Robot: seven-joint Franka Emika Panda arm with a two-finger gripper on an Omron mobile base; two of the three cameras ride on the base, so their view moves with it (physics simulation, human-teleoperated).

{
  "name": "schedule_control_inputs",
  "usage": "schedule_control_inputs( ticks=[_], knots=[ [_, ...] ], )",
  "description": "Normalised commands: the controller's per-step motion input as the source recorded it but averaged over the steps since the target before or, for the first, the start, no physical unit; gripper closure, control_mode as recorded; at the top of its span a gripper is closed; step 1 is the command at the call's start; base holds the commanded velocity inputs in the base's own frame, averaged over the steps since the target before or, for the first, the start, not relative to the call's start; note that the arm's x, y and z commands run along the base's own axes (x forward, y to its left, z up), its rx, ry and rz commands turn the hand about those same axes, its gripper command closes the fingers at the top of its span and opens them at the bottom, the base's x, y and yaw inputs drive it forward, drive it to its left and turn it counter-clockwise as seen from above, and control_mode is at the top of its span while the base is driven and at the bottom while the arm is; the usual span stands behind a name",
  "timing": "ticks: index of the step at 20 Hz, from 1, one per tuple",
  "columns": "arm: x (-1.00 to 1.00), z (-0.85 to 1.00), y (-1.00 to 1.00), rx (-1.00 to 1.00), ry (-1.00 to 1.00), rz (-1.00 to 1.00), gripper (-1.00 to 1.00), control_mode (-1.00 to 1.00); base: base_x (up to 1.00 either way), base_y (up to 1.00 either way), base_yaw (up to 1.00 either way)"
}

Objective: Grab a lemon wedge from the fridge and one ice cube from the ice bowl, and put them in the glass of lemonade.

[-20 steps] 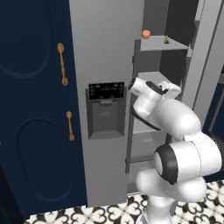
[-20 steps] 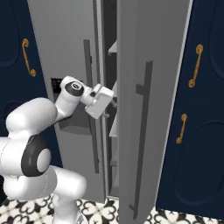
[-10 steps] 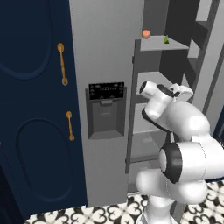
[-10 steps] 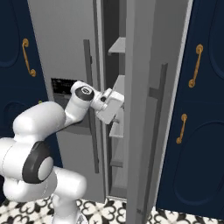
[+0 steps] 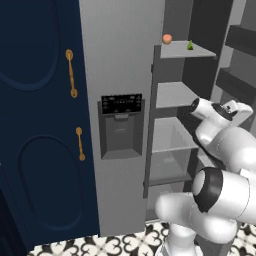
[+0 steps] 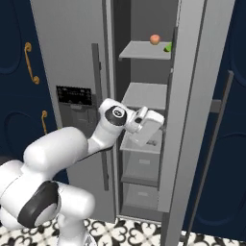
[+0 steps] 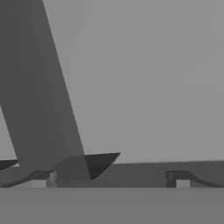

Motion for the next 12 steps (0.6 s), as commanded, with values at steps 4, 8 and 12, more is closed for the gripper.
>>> schedule_control_inputs(
  ticks=[4, 8, 12],
  knots=[
    [-0.07, -0.01, -0.82, 0.01, 0.00, 0.00, -1.00, -1.00, 0.00, 0.00, 0.00],
    [0.00, 0.00, -0.37, 0.00, 0.05, 0.00, -1.00, -1.00, 0.00, 0.00, 0.00],
    [0.00, 0.39, 0.52, 0.00, 0.05, 0.00, -1.00, -1.00, 0.00, 0.00, 0.00]
  ],
)
